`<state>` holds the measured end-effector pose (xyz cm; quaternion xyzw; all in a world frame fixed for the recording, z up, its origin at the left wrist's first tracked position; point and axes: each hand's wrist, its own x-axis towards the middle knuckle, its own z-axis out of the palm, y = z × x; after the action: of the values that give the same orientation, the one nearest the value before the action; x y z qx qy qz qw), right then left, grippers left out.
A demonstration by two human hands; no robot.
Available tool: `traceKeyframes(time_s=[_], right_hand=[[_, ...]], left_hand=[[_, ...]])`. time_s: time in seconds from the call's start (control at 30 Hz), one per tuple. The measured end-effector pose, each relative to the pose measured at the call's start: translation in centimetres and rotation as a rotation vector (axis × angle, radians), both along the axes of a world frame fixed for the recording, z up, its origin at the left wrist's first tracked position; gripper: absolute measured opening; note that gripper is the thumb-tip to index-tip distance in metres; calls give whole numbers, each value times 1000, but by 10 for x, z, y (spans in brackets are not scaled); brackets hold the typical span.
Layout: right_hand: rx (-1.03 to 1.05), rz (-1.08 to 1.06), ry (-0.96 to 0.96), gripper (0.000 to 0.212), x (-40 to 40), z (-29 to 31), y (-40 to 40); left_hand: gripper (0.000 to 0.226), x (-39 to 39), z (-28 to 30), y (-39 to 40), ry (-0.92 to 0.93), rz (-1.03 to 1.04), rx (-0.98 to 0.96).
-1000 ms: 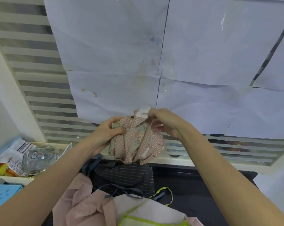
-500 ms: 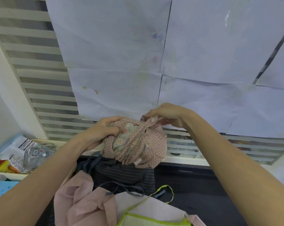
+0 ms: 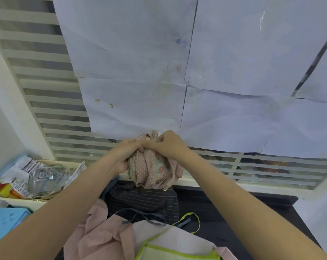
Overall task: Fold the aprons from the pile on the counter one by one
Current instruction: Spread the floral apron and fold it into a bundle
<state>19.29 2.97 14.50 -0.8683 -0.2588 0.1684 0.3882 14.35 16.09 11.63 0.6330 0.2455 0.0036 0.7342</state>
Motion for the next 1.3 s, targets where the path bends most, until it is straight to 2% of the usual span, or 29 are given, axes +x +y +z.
traceKeyframes(time_s=[0.07, 0.1, 0.17, 0.2, 0.27, 0.37, 0.53, 0.63, 0.7, 0.77, 0.83, 0.9, 0.97, 1.03, 1.1, 1.13, 1.23, 1.3], right_hand=[[85, 11, 113, 41, 3, -4, -2], [178, -7, 195, 29, 5, -4, -6], [487, -93, 519, 7, 10, -5, -18], [621, -125, 665, 8, 12, -7, -24], [692, -152, 773, 18, 16, -15, -38], [689, -150, 745, 20, 23, -32, -52], [738, -93, 468, 15, 29, -37, -61], [862, -111, 463, 13, 35, -37, -64], [909, -121, 487, 10, 38, -36, -61], [851, -148, 464, 16, 41, -33, -59], [729, -163, 459, 25, 43, -25, -54], [521, -92, 470, 32, 45, -18, -51], [311, 3, 449, 35, 46, -15, -50], [184, 39, 297, 31, 48, -11, -49], [179, 41, 117, 9, 49, -1, -44], [198, 47, 104, 13, 49, 5, -41], [198, 99, 247, 27, 36, 5, -41], [200, 22, 433, 32, 28, -30, -42]], left_hand=[[29, -2, -2, 1, 1, 8, -40], [30, -4, -2, 4, 1, 22, -53], [25, -9, -3, 11, 7, 76, -107], [22, -13, -2, 15, -2, 108, -144], [22, -17, 1, 24, -60, 161, -217], [26, -18, 7, 27, -120, 177, -250], [32, -16, 12, 21, -166, 166, -300], [33, -18, 15, 15, -132, 96, -261], [43, -19, 18, 10, -113, 0, -237], [53, -20, 23, 4, -103, -89, -219], [37, -19, 28, 1, -73, -174, -186], [17, -19, 33, 1, -37, -239, -156], [17, -18, 35, 3, -48, -260, -171], [18, -19, 34, 7, -62, -347, -148], [19, -21, 33, 10, -94, -460, -81], [20, -22, 32, 11, -122, -493, -51], [26, -21, 32, 8, -251, -387, -152], [19, -19, 35, 5, -338, -235, -279]])
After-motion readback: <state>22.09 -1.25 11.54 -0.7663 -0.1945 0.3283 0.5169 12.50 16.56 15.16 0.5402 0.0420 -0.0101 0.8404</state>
